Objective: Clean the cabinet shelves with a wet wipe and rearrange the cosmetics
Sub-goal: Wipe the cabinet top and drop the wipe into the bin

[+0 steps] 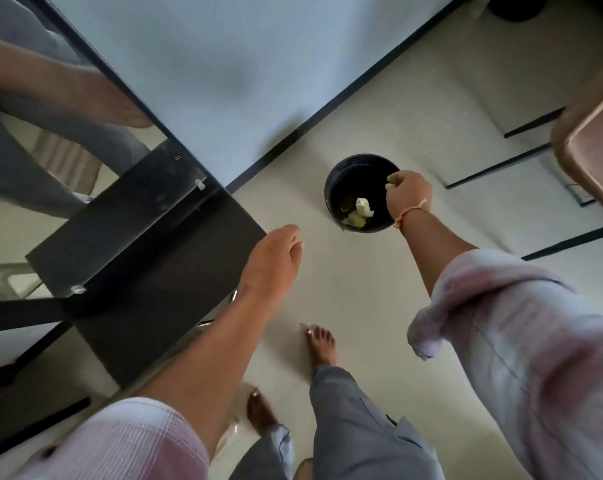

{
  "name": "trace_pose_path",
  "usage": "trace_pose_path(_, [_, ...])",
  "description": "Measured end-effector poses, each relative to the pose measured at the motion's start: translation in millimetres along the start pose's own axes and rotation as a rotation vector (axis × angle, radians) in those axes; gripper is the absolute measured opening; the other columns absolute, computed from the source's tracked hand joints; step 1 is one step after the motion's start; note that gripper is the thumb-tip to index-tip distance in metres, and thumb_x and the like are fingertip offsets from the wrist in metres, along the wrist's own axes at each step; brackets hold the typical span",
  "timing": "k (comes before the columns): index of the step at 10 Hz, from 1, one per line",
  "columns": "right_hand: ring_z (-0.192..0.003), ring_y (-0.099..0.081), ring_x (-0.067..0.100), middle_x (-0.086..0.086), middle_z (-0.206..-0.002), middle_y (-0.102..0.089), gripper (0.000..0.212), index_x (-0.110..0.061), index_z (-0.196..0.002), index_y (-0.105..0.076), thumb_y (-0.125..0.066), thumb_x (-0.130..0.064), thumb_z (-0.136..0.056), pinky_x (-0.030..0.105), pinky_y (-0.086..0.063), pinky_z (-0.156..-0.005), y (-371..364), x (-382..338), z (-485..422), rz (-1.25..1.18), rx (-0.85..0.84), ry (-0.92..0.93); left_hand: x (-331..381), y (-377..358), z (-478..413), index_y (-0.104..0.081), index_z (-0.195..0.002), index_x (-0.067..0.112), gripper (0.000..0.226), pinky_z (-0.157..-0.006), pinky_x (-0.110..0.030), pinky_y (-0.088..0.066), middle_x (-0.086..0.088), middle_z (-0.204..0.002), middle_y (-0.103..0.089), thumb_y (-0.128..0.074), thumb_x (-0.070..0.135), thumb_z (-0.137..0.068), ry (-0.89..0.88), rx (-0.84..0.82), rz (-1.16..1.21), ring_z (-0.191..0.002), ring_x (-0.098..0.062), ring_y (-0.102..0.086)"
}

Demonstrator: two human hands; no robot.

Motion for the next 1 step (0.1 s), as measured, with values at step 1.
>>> trace_pose_path(1, [-0.103,-0.064,0.019,0.001,-0.106,-0.072,0.021,-0.02,-0.098,-0.075,-0.059,-0.012,-0.089,0.015,-0.039,-0.085,3.9,0.1,14.3,0.011,-0.001,0.051,-3.8,3.0,8.1,-0.062,-0.105,0.017,0.013,-0.074,-0.037,-0.054,0.001,-0.092,-0.066,-0.052,0.02,-0.097,-0.001,0.021,0.001,-0.084,-0.017,-0.062])
Point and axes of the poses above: each hand's wrist, its own z-axis away from the middle knuckle, its own y-axis out of the back of the hand, x = y × z, the point moved 10 cm from there along -z, towards the middle knuckle
